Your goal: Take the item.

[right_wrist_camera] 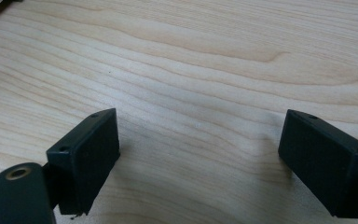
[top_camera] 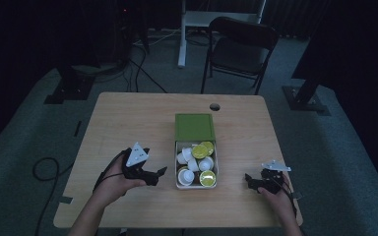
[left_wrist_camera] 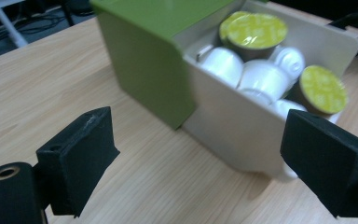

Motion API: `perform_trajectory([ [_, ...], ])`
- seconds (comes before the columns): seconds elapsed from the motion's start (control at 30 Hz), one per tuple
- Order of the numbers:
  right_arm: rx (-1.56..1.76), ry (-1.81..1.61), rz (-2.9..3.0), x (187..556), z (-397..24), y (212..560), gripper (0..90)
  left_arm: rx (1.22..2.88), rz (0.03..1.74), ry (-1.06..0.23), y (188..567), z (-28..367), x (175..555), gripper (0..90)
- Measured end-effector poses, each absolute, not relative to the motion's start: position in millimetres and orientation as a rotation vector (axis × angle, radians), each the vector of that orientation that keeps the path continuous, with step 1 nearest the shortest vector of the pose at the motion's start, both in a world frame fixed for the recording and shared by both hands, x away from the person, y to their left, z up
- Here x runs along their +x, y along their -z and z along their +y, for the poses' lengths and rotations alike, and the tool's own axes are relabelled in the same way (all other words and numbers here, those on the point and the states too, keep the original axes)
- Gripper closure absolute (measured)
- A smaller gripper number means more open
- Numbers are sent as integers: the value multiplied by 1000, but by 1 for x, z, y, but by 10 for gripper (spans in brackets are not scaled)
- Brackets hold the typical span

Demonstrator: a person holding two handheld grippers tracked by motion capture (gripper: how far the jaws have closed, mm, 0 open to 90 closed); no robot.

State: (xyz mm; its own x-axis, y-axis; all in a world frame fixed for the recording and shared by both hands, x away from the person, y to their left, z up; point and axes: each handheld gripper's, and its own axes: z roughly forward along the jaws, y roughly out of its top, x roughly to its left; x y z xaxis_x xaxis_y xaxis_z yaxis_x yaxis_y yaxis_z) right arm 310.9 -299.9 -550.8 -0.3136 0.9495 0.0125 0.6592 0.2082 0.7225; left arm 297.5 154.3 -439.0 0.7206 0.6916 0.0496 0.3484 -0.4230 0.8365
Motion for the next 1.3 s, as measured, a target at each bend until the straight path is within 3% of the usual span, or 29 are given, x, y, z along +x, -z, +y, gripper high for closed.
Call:
perform_trajectory([
  [1.3, 1491, -888, 2050, 311, -300, 551, 118, 2073, 660, -391, 430, 57, 329, 102],
])
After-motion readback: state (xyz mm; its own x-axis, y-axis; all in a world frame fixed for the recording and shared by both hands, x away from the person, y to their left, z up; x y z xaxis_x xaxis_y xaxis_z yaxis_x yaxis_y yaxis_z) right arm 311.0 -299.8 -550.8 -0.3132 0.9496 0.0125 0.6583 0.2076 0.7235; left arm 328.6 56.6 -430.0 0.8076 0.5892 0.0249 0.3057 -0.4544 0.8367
